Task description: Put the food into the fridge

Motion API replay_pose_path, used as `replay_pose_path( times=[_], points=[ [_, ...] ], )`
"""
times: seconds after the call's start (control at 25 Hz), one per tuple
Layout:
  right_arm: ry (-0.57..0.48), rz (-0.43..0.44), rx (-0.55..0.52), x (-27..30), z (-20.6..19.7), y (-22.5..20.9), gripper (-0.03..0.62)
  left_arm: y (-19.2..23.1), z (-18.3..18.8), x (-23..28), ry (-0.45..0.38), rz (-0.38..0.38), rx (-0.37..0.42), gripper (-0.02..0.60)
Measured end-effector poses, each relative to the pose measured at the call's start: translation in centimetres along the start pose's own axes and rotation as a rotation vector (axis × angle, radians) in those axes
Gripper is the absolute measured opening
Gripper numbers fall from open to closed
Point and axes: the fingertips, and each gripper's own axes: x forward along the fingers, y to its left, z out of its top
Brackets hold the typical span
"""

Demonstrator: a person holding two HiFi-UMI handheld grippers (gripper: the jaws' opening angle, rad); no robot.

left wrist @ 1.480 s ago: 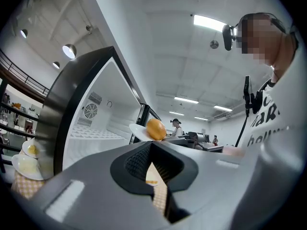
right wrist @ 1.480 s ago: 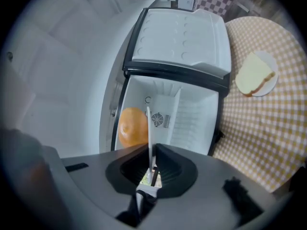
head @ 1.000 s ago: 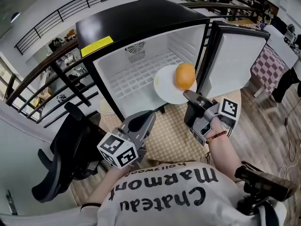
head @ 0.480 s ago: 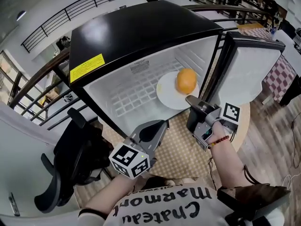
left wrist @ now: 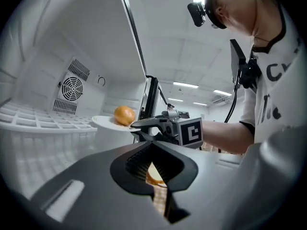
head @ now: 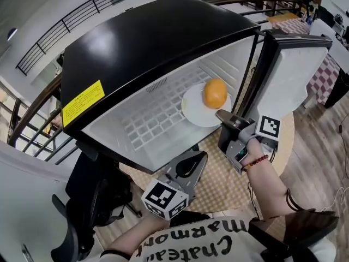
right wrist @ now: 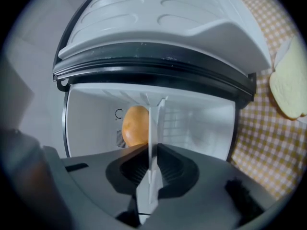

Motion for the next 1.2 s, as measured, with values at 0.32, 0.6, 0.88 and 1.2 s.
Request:
replay_pose_path(
  times=[0.32, 0.6, 0.88, 1.2],
  points=[
    [-0.052, -0.069, 0.007, 1.4, 1.1, 0.0, 0.034, 1.0, 0.1, 0.6, 0.020, -0.060, 0.001, 0.006],
    [-0.046, -0.134, -0.059, 3.0, 1.5, 0.5, 0.034, 1.3, 0.7, 0.5, 0.013, -0.097, 0.010, 0.006],
    [-0.056, -0.183, -0.099, 4.4, 2.2, 0.6, 0.034, 1.7, 1.3, 0.8, 0.001, -0.134, -0.008, 0.006],
    [-0.076, -0.279, -0.106, 4.7, 2.7, 0.3, 0.034, 1.9, 1.7, 1.4, 0.003, -0.174, -0.031, 0.006]
  ],
)
